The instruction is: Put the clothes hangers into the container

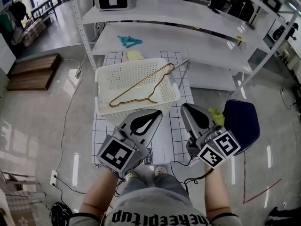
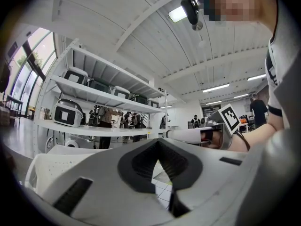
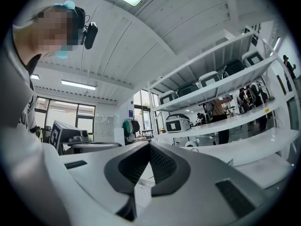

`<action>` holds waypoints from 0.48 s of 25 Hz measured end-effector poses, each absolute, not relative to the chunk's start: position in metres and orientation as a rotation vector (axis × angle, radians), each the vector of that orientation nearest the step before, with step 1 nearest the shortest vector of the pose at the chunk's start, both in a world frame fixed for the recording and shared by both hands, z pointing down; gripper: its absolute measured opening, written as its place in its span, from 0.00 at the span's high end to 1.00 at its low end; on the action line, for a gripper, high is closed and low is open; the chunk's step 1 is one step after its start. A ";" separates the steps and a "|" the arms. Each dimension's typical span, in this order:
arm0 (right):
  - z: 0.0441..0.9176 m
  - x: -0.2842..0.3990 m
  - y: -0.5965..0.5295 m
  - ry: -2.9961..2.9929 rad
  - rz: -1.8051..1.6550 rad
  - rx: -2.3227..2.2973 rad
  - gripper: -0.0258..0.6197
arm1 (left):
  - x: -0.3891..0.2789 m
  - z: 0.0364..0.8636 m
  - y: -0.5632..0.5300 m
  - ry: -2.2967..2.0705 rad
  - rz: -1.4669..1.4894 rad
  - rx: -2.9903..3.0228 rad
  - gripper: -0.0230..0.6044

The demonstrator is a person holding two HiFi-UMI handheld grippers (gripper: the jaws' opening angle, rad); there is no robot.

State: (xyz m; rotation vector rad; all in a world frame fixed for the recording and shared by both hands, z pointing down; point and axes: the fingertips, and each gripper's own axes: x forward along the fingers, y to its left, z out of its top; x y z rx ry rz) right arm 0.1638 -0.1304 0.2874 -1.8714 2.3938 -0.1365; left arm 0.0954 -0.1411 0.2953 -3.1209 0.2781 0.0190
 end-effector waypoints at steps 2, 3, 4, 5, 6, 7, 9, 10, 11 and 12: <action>0.289 0.162 -0.128 2.396 -0.144 -1.869 0.95 | 0.098 0.294 -0.139 0.272 0.036 -3.126 0.94; 0.290 0.162 -0.128 2.398 -0.147 -1.868 0.95 | 0.099 0.294 -0.138 0.269 0.033 -3.125 0.94; 0.291 0.161 -0.127 2.400 -0.150 -1.867 0.95 | 0.099 0.294 -0.138 0.267 0.017 -3.126 0.94; 0.291 0.160 -0.126 2.402 -0.152 -1.867 0.95 | 0.100 0.295 -0.137 0.264 0.001 -3.127 0.94; 0.291 0.160 -0.126 2.403 -0.152 -1.866 0.95 | 0.101 0.295 -0.137 0.262 -0.003 -3.134 0.94; 0.292 0.159 -0.126 2.405 -0.152 -1.866 0.95 | 0.102 0.294 -0.136 0.260 0.000 -3.146 0.94; 0.292 0.158 -0.126 2.409 -0.148 -1.868 0.95 | 0.103 0.292 -0.136 0.255 0.017 -3.143 0.94; 0.292 0.158 -0.125 2.412 -0.144 -1.872 0.95 | 0.103 0.292 -0.137 0.253 0.028 -3.127 0.94; 0.292 0.158 -0.125 2.414 -0.141 -1.877 0.95 | 0.104 0.292 -0.138 0.251 0.033 -3.118 0.94; 0.293 0.158 -0.125 2.417 -0.136 -1.883 0.95 | 0.104 0.292 -0.138 0.251 0.031 -3.122 0.94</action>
